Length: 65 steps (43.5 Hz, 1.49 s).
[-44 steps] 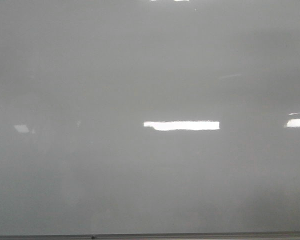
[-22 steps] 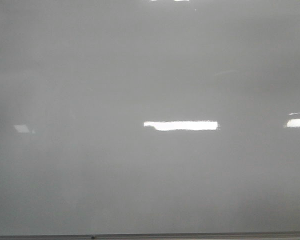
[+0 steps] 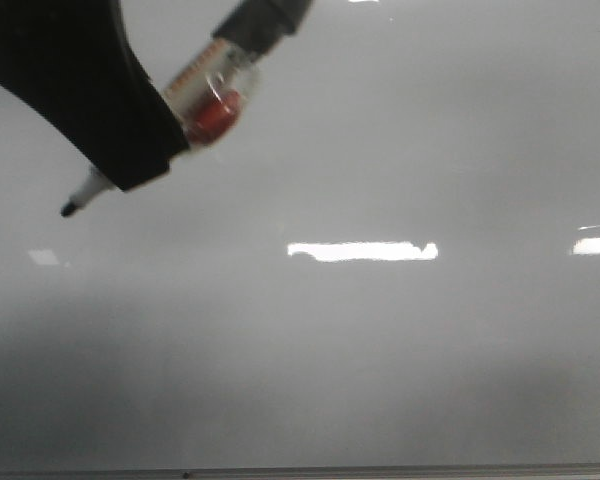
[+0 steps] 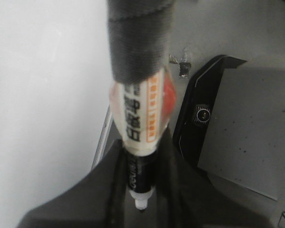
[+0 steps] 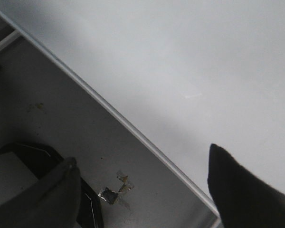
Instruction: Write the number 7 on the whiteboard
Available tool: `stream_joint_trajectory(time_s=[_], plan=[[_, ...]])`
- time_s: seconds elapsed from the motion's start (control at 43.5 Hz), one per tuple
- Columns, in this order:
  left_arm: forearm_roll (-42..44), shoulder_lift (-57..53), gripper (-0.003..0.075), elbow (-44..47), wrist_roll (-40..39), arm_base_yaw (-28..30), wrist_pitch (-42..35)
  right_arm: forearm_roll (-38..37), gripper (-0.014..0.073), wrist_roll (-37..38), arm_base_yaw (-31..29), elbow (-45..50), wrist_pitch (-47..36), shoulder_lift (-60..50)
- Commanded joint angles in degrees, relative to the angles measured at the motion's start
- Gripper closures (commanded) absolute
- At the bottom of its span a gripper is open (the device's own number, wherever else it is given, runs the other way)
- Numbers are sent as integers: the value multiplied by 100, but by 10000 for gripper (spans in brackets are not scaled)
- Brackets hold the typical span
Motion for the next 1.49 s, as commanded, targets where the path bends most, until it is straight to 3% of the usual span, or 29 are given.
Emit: stream_joint_trajectory(time_s=[0.0, 0.184, 0.528, 1.011, 1.218, 1.471], plan=[[-115, 109, 741, -194, 218, -261, -236, 710, 18, -1055, 294, -201, -163, 221], [-115, 407, 741, -204, 218, -573, -244, 1281, 21, -1847, 1069, -201, -185, 818], [-115, 406, 741, -204, 538, -777, -354, 1974, 105, -2468, 2198, -208, -824, 1785], [-115, 406, 741, -204, 713, -777, -367, 2544, 123, -2630, 2330, -219, -1269, 1936], [-115, 406, 741, -204, 713, -777, -367, 2557, 369, -2630, 2330, -219, -1373, 1936], [-115, 406, 731, -204, 713, -777, -356, 2557, 594, -2630, 2330, -219, -1368, 1936]])
